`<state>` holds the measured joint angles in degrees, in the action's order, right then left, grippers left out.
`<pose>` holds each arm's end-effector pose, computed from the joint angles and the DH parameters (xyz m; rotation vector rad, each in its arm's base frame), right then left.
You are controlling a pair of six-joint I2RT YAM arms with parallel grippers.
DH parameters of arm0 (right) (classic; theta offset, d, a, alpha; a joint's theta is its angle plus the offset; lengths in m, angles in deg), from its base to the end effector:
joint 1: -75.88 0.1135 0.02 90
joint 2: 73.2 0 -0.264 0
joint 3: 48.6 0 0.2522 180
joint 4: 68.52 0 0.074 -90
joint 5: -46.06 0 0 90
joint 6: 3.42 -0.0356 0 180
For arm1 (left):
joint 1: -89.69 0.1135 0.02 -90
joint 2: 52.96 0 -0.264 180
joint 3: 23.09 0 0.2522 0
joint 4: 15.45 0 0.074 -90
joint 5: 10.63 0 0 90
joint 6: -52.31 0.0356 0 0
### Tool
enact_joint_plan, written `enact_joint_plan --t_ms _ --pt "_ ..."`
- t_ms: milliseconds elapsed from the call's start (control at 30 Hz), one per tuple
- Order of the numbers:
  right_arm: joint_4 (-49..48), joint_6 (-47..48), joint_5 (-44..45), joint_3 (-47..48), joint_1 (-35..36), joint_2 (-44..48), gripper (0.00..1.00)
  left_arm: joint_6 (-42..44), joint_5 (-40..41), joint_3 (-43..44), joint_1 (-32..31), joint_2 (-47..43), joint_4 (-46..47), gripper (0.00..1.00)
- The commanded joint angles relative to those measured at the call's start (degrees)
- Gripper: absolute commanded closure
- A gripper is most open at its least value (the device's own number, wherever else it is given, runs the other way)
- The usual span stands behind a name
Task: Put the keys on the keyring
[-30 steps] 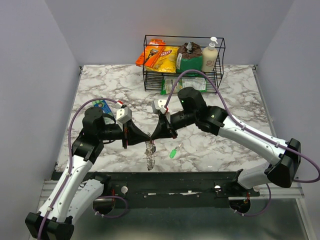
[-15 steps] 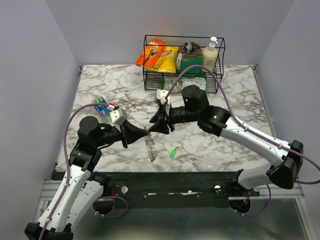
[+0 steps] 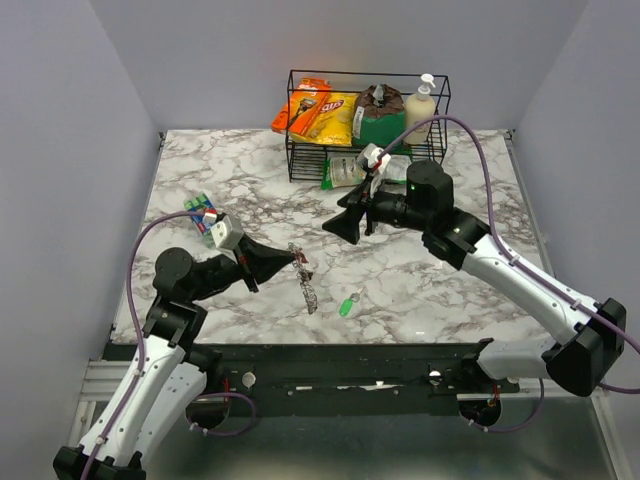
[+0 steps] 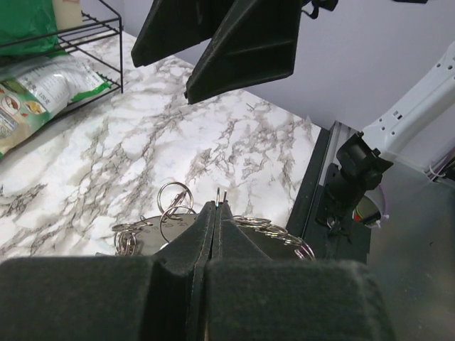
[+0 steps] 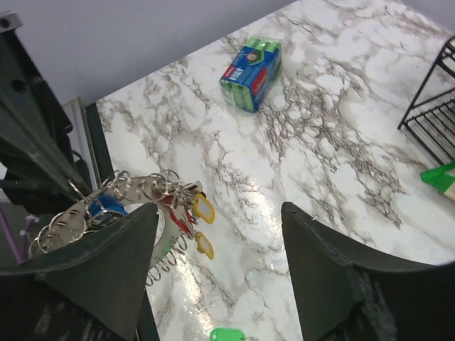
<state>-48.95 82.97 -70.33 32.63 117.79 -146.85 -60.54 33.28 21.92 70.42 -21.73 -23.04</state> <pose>0.2121 0.2117 0.3781 -0.9299 1.6170 0.9704 0.1212 -0.0695 0.3211 0.6452 1.4786 -1.1624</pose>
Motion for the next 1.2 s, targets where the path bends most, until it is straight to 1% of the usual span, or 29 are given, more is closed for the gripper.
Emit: enact_joint_plan --t_ms 0,33,100,200,233,267,333,367,433,500,600,633,667,767,967,1067,1167 --pt "-3.17 -3.77 -3.05 -2.24 -2.01 2.63 0.18 -2.90 0.56 -1.97 -0.86 -0.38 13.06 1.00" --pt "-3.25 -3.77 -3.05 -3.03 -2.27 2.81 0.15 -2.90 -0.14 -2.06 -0.95 -0.03 14.81 1.00" --pt "-3.17 -3.68 -2.79 -3.74 -2.80 3.33 0.13 -2.20 -1.72 -1.54 -1.30 0.94 15.01 1.00" --pt "-3.17 -3.68 -2.35 -4.88 -3.32 3.86 0.08 3.50 -3.66 0.74 -2.18 1.38 10.45 1.00" --pt "-3.17 -3.68 -2.09 -5.14 -3.41 4.04 0.05 5.34 -3.92 1.97 -2.61 1.38 7.22 1.00" --pt "-3.17 -3.68 -2.00 -5.67 -3.50 4.12 0.04 9.02 -4.01 2.50 -2.70 1.04 5.44 1.00" --pt "-3.17 -3.68 -1.73 -6.11 -3.59 4.48 0.00 12.73 -4.28 3.82 -3.14 0.42 0.88 1.00" --pt "-3.17 -3.68 -1.65 -6.55 -3.68 4.48 0.00 16.05 -4.45 4.17 -3.32 -0.19 -0.62 1.00" --pt "-3.17 -3.68 -1.47 -7.08 -3.77 4.48 0.00 18.97 -4.89 4.44 -3.41 -0.81 -3.00 1.00" --pt "-3.08 -3.68 -1.38 -7.69 -3.85 4.30 0.00 22.48 -6.02 3.57 -3.58 -2.74 -2.84 1.00" --pt "-2.99 -3.59 -1.99 -7.96 -3.94 3.51 0.00 28.10 -7.79 -0.03 -3.94 -7.30 0.50 1.00" --pt "-3.08 -3.50 -2.08 -7.96 -4.03 3.42 0.00 29.69 -8.23 -1.09 -3.94 -8.62 3.64 1.00" --pt "-3.08 -3.50 -2.26 -7.87 -3.94 3.25 0.00 29.71 -7.80 -3.27 -3.94 -10.90 5.06 1.00" --pt "-2.90 -3.41 -2.87 -7.52 -4.12 2.55 0.00 31.72 -8.84 -4.96 -4.02 -13.37 7.18 1.00" --pt "-2.29 -3.15 -3.58 -7.26 -4.12 1.05 0.00 34.36 -10.43 -5.40 -4.02 -14.79 7.10 1.00" --pt "-1.50 -2.10 -2.79 -7.26 -4.12 0.96 0.00 34.10 -10.78 -5.32 -4.02 -14.53 7.18 1.00" --pt "0.60 -1.13 0.02 -6.73 -4.12 0.87 0.00 30.51 -11.13 -4.53 -4.02 -12.60 8.24 1.00"
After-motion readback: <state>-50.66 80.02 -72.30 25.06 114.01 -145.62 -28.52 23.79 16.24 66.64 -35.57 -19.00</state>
